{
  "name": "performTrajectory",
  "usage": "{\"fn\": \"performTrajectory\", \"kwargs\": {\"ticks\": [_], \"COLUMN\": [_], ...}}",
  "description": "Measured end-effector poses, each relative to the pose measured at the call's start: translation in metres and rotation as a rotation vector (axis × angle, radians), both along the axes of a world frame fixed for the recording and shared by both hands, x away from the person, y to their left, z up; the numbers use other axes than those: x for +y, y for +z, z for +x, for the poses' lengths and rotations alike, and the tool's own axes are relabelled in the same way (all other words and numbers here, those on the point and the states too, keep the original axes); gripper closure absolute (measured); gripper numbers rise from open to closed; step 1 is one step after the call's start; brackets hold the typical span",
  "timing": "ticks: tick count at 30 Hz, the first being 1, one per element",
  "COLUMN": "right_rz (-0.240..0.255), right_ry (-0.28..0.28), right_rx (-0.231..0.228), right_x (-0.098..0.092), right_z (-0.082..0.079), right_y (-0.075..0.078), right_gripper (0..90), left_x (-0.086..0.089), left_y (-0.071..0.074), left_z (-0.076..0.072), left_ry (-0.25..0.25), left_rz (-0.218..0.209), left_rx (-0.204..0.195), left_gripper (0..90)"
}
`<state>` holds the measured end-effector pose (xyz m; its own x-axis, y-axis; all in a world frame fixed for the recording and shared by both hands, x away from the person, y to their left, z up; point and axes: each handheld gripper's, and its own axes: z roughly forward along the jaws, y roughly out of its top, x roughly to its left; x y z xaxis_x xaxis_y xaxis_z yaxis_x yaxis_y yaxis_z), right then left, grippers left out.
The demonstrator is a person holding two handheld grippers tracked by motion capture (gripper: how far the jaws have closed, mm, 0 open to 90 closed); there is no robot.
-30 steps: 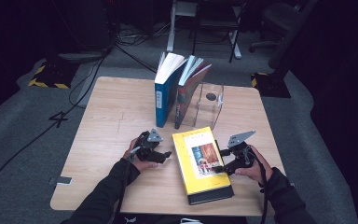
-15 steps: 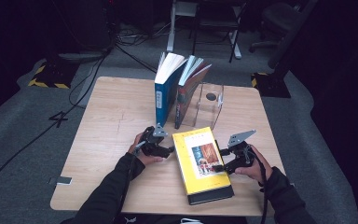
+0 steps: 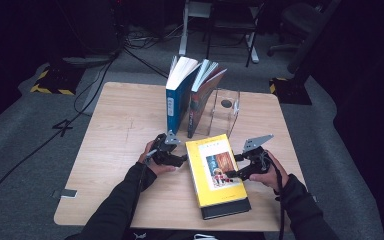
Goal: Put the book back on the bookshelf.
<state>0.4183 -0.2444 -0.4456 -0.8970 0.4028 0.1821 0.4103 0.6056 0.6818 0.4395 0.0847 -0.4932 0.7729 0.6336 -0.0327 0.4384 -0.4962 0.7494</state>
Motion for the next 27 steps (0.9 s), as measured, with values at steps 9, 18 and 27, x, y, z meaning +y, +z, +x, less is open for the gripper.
{"fn": "performTrajectory", "kwargs": {"ticks": [9,18,27], "right_rz": [0.037,0.069,0.158], "right_ry": [-0.01,0.04,0.067], "right_rx": [-0.026,0.006,-0.014], "right_x": [0.012,0.027,0.021], "right_z": [0.014,0.021,0.02], "right_y": [0.002,-0.001,0.002], "right_gripper": [30.6,50.3,73.5], "left_x": [0.003,0.0,-0.002], "left_y": [0.0,-0.001,0.002], "left_z": [0.002,0.004,0.008], "left_ry": [0.011,-0.004,-0.019], "left_rz": [-0.002,-0.006,-0.016], "left_rx": [-0.008,-0.012,-0.007], "left_gripper": [28.5,33.3,35.4]}}
